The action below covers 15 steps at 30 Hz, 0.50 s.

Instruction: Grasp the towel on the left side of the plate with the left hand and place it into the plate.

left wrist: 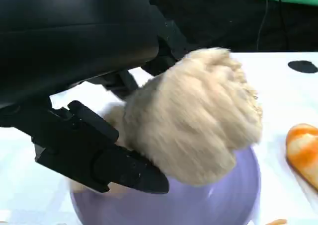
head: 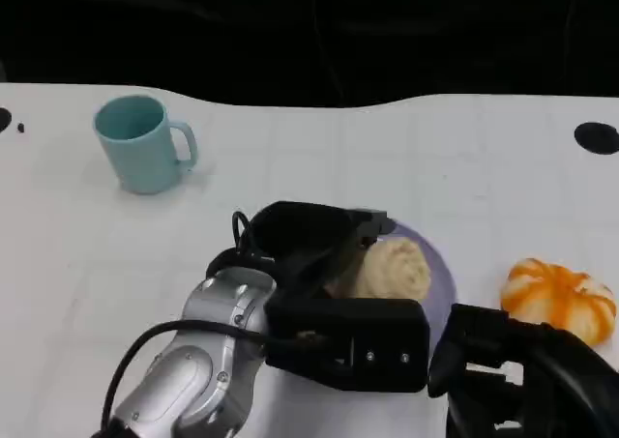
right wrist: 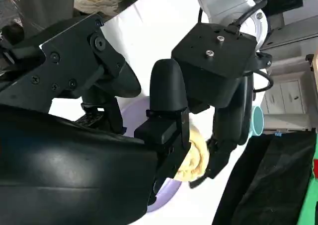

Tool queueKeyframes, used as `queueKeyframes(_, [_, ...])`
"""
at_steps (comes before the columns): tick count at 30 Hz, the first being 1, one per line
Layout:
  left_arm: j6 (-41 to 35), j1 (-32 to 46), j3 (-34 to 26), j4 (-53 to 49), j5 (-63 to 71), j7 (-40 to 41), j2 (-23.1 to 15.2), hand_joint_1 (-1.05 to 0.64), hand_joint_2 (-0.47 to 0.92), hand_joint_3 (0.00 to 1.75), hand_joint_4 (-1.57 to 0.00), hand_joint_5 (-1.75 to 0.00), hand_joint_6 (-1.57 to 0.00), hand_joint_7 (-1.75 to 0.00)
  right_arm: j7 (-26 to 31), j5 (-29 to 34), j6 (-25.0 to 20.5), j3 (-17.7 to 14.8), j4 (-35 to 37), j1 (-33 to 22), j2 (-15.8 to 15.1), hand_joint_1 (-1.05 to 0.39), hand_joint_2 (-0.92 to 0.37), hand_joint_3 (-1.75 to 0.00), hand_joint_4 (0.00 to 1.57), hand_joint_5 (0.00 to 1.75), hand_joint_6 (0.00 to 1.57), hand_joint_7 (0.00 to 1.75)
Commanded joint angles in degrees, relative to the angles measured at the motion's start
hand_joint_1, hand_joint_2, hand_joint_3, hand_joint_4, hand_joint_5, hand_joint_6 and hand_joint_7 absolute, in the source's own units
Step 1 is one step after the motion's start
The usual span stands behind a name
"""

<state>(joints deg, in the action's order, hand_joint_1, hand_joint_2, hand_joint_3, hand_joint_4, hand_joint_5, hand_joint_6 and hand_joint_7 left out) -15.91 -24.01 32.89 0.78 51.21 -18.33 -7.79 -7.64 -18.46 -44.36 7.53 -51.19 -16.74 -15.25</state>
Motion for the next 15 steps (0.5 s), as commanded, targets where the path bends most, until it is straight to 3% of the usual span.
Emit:
queueKeyframes(1, [-0.1,-0.1,-0.1,1.9,0.9,-0.8,-1.3,-0.79,0.92,0.19,-0.06,-0.11,-0.08,0.00,-0.1,-0.1,-0.1,-0.7,-0.3,0.0,-0.3,-0.04,-0.50,-1.31,0.75,1.75,0.65,1.58])
queueKeyframes(15, [-0.6,2.1,-3.6,10.1,-1.4,-6.6,-6.1,-0.84,0.92,0.18,-0.05,-0.16,-0.10,-0.02,-0.5,0.1,0.5,-0.8,0.1,0.1,-0.2,-0.05,-0.50,-1.32,0.76,1.75,0.65,1.58])
